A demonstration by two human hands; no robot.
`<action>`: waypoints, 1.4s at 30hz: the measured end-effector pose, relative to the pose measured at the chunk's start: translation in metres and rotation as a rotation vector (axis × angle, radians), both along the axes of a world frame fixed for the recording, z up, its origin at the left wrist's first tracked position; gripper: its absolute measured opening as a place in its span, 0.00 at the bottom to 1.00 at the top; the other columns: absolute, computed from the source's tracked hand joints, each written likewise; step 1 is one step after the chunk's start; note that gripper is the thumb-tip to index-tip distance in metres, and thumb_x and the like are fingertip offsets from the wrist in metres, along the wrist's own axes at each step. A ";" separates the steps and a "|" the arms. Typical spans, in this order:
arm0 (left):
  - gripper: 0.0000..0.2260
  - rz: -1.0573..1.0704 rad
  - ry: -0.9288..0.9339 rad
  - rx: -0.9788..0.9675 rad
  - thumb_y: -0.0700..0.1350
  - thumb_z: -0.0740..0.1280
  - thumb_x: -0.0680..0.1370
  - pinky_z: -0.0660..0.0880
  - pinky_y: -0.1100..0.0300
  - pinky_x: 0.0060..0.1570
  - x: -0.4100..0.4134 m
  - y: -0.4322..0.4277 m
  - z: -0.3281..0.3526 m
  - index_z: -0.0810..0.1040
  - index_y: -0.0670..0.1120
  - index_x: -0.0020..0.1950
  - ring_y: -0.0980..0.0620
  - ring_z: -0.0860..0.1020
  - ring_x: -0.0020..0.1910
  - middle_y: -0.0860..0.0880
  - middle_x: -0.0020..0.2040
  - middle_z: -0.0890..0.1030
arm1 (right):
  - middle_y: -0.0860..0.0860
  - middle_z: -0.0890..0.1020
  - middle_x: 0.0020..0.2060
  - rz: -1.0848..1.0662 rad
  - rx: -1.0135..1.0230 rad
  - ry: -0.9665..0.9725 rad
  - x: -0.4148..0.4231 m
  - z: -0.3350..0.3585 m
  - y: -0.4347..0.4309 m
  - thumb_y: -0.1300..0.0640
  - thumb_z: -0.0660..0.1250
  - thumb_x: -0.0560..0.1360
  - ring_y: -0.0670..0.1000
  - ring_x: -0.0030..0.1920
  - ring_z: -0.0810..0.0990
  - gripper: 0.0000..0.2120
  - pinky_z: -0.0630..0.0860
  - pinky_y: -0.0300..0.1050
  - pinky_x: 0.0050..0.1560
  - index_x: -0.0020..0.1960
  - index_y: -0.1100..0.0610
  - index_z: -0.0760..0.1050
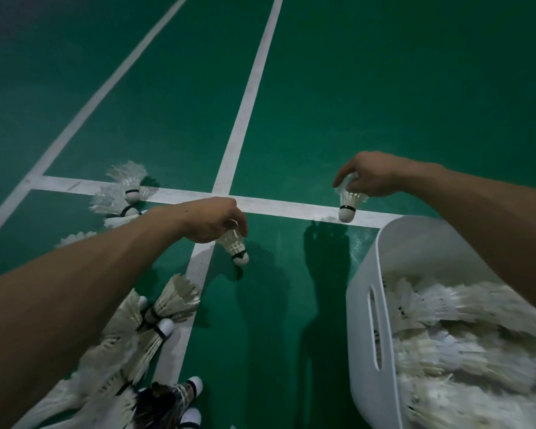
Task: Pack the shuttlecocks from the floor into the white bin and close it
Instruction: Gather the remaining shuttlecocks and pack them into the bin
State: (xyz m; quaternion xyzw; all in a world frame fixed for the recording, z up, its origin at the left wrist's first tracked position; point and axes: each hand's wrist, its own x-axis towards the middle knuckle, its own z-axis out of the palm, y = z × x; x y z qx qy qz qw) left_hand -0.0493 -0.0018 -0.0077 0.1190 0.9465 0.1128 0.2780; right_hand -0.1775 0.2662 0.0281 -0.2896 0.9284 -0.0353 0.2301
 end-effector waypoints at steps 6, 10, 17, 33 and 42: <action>0.16 0.057 0.051 -0.047 0.42 0.68 0.76 0.67 0.61 0.59 0.037 -0.021 0.014 0.77 0.50 0.63 0.53 0.70 0.55 0.50 0.59 0.71 | 0.47 0.74 0.47 -0.010 -0.159 -0.003 0.046 0.027 -0.035 0.51 0.73 0.71 0.50 0.44 0.73 0.23 0.66 0.39 0.40 0.65 0.48 0.76; 0.14 0.168 0.116 0.058 0.38 0.66 0.77 0.71 0.53 0.59 0.065 -0.038 0.013 0.76 0.53 0.59 0.51 0.73 0.56 0.51 0.60 0.76 | 0.50 0.77 0.56 0.056 -0.228 -0.067 0.085 0.028 -0.059 0.49 0.75 0.69 0.51 0.50 0.73 0.27 0.67 0.40 0.47 0.67 0.49 0.74; 0.10 0.194 0.236 0.005 0.41 0.65 0.78 0.67 0.57 0.61 0.096 -0.046 0.001 0.81 0.47 0.58 0.50 0.72 0.57 0.47 0.62 0.73 | 0.52 0.78 0.62 0.132 -0.208 -0.107 0.132 0.011 -0.083 0.55 0.72 0.73 0.52 0.53 0.76 0.22 0.69 0.39 0.48 0.66 0.50 0.75; 0.09 0.205 0.148 0.074 0.45 0.73 0.72 0.73 0.58 0.56 0.114 -0.033 -0.015 0.81 0.46 0.52 0.55 0.73 0.49 0.52 0.52 0.74 | 0.51 0.78 0.63 0.160 -0.219 -0.106 0.152 0.004 -0.079 0.54 0.71 0.74 0.49 0.51 0.74 0.20 0.66 0.38 0.46 0.66 0.50 0.75; 0.07 0.449 0.372 0.453 0.45 0.73 0.72 0.71 0.62 0.43 0.084 0.017 0.043 0.79 0.47 0.47 0.56 0.76 0.44 0.52 0.44 0.79 | 0.42 0.74 0.45 -0.076 -0.460 -0.020 0.147 0.039 -0.029 0.57 0.74 0.71 0.46 0.42 0.76 0.20 0.66 0.35 0.43 0.61 0.47 0.77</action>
